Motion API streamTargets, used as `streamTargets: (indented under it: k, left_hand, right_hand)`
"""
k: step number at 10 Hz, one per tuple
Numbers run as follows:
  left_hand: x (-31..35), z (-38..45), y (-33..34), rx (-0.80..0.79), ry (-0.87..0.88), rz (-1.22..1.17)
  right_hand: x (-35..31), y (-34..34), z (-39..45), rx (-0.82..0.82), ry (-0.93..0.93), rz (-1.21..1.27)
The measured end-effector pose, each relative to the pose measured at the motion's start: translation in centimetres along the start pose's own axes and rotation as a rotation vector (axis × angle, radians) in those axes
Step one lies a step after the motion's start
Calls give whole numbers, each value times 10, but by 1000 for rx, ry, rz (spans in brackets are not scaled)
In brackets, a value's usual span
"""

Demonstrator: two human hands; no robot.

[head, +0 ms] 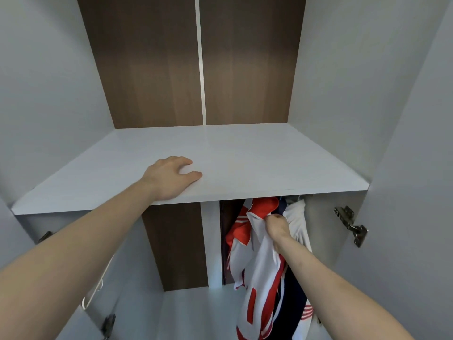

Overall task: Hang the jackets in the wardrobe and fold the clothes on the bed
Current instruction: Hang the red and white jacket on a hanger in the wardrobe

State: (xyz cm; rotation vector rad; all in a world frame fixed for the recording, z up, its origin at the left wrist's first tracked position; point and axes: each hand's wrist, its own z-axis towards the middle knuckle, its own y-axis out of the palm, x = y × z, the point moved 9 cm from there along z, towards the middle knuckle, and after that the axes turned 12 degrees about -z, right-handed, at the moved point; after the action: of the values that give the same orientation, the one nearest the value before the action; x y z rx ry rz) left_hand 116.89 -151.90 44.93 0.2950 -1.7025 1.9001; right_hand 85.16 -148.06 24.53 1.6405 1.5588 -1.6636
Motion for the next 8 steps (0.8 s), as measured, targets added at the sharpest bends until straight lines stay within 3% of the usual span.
streamTargets:
  k: [5, 7, 8]
  left_hand:
    - [2, -2, 0, 4, -2, -6]
    - [2, -2, -1, 2, 2, -12]
    - [2, -2, -1, 1, 1, -14]
  right_hand:
    - [49, 14, 8, -70, -73, -182]
    - [48, 4, -21, 119, -210, -81]
    - [27, 0, -47, 288, -404, -166]
